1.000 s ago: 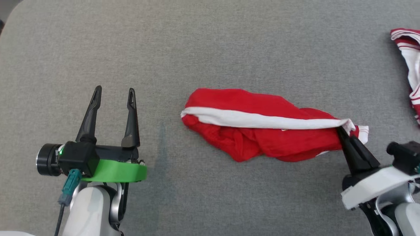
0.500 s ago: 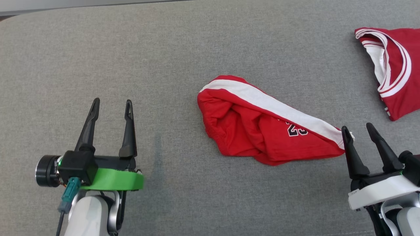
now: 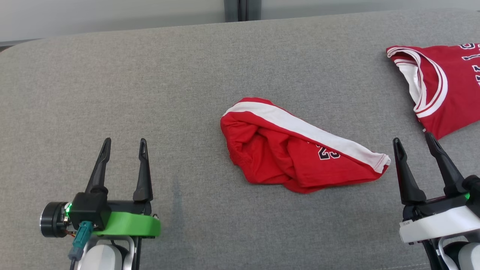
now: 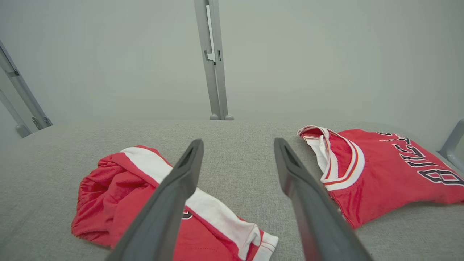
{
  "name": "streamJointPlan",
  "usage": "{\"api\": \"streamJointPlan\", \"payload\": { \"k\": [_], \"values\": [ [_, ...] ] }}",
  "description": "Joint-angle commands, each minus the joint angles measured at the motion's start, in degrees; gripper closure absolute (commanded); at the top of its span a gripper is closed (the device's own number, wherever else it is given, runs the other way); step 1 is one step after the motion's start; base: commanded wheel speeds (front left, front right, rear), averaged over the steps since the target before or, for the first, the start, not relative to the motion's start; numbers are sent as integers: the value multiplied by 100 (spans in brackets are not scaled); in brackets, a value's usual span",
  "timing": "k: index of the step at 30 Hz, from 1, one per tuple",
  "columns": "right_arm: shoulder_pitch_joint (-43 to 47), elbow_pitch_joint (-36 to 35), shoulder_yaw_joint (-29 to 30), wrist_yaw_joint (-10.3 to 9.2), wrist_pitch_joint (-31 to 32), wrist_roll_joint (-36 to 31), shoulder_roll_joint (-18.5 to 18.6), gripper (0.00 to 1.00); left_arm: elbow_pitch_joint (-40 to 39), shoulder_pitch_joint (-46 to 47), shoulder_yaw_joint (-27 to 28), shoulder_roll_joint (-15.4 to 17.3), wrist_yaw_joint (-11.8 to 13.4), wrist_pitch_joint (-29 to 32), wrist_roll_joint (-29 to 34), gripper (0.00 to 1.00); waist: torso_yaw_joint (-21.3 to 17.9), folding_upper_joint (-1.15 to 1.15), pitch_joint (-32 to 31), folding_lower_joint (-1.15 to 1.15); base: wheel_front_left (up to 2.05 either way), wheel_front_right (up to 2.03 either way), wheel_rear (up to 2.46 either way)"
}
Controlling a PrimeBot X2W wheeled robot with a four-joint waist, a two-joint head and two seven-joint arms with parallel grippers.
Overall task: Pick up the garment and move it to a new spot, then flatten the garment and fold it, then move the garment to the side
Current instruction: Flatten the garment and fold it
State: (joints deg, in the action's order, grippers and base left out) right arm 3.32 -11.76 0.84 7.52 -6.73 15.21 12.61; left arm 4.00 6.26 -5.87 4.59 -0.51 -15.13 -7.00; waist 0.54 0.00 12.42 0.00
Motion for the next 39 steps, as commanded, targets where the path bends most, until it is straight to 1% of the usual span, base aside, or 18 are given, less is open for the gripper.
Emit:
{"api": "streamJointPlan", "payload": {
  "k": [1,7,10,12,15,18,21,23,27,28,29,30,31,32,34,39],
  "values": [
    [75,-43,24,-7,18,-26,-19,0,15,-59,1,57,5,1,-24,0,11,0,-20,0,0,0,0],
    [108,-82,36,-7,77,11,-57,0,20,116,-112,114,-49,34,66,0,20,0,-2,0,0,0,0],
    [93,-119,43,-7,101,27,-64,0,-29,455,-321,107,-225,222,73,0,27,0,102,0,0,0,0],
    [43,-150,39,-7,132,31,-48,0,-49,830,-540,80,-383,473,57,0,26,0,233,0,0,0,0],
    [-80,-190,-29,-7,143,32,-17,0,119,1607,-971,28,-567,1085,-82,0,-43,0,475,0,0,0,0],
    [-182,-166,-78,-7,127,46,-9,0,515,2358,-1383,-20,-656,1744,-292,0,-159,0,691,0,0,0,0],
    [-296,-99,-124,-7,97,72,-24,0,1216,3041,-1750,-47,-689,2366,-621,0,-284,0,876,0,0,0,0],
    [-348,-44,-185,-7,70,89,-33,0,1682,3388,-1943,-34,-696,2630,-792,0,-372,0,976,0,0,0,0],
    [-409,88,-225,-7,40,129,-66,0,2522,3872,-2380,105,-701,2931,-1212,0,-493,0,1092,0,0,0,0],
    [-420,124,-214,-7,40,129,-72,0,2712,3946,-2510,144,-702,3019,-1347,9,-513,0,1111,0,0,0,0],
    [-422,155,-197,-7,33,131,-70,0,2819,4006,-2596,168,-702,3057,-1436,24,-520,0,1118,0,0,0,0],
    [-417,191,-188,-7,30,145,-69,0,2937,4055,-2734,195,-702,3142,-1611,52,-530,0,1122,0,0,0,0],
    [-412,221,-181,-7,38,159,-63,0,2996,4106,-2830,235,-703,3179,-1708,65,-534,0,1129,0,0,0,0],
    [-411,255,-166,-7,45,163,-48,0,3054,4175,-2927,297,-703,3194,-1774,100,-533,0,1135,0,0,0,0],
    [-426,305,-165,-7,61,180,-21,0,3128,4222,-3088,379,-701,3173,-1957,100,-520,0,1149,0,0,0,0],
    [-460,444,-327,-7,210,227,95,0,3084,4261,-3331,524,-702,2881,-2058,100,-437,0,1161,0,0,0,0]
  ]
}}
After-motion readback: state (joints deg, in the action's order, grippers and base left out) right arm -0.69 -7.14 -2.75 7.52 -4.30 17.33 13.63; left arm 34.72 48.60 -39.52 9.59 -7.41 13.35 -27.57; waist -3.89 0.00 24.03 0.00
